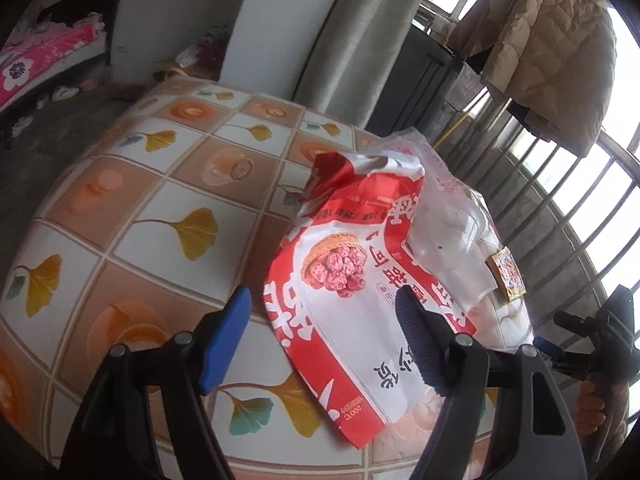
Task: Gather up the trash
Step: 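Move both open tools back over the table toward the red printed bag, then grasp the red-and-white printed bag with the left tool while the right tool grasps the clear plastic cup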
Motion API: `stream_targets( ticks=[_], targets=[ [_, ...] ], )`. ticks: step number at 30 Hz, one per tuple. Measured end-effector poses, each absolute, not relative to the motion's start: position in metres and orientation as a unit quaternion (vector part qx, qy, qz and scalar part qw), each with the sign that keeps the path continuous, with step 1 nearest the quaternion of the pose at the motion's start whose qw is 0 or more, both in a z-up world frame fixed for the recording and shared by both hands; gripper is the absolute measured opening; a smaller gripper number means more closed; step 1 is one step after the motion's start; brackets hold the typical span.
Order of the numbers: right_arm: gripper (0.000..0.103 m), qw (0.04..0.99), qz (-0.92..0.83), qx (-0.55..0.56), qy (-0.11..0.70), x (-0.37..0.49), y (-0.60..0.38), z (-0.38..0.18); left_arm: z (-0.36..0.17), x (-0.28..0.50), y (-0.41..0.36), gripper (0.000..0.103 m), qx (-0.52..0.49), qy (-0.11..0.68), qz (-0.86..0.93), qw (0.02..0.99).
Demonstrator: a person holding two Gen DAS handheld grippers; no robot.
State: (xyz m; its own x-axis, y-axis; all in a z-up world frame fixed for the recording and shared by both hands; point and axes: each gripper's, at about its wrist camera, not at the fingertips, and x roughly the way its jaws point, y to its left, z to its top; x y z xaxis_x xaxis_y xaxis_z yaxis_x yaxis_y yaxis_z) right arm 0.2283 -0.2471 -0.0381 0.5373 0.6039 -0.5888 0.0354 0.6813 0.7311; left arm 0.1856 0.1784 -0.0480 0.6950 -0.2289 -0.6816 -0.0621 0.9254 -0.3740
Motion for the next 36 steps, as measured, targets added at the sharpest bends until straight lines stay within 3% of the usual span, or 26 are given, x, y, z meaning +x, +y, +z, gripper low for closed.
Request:
stream_targets(
  ticks=[10,22,27,36],
  targets=[
    [0.070,0.778,0.234,0.373,0.448,0.242,-0.219,-0.030,-0.060,0.208,0.188,0.069,-0.202,0.396,-0.029,0.895],
    [0.071,0.766,0.314,0.333,0.451,0.276,-0.146,0.013,-0.066,0.212,0.191,0.035,-0.196,0.387,-0.021,0.901],
    [0.071,0.782,0.305,0.301,0.452,0.287,-0.128,0.020,-0.066,0.209,0.195,0.015,-0.200,0.384,-0.022,0.901],
    [0.071,0.789,0.257,0.288,0.478,0.320,-0.109,0.005,-0.058,0.195,0.197,0.006,-0.210,0.364,-0.050,0.906]
  ],
)
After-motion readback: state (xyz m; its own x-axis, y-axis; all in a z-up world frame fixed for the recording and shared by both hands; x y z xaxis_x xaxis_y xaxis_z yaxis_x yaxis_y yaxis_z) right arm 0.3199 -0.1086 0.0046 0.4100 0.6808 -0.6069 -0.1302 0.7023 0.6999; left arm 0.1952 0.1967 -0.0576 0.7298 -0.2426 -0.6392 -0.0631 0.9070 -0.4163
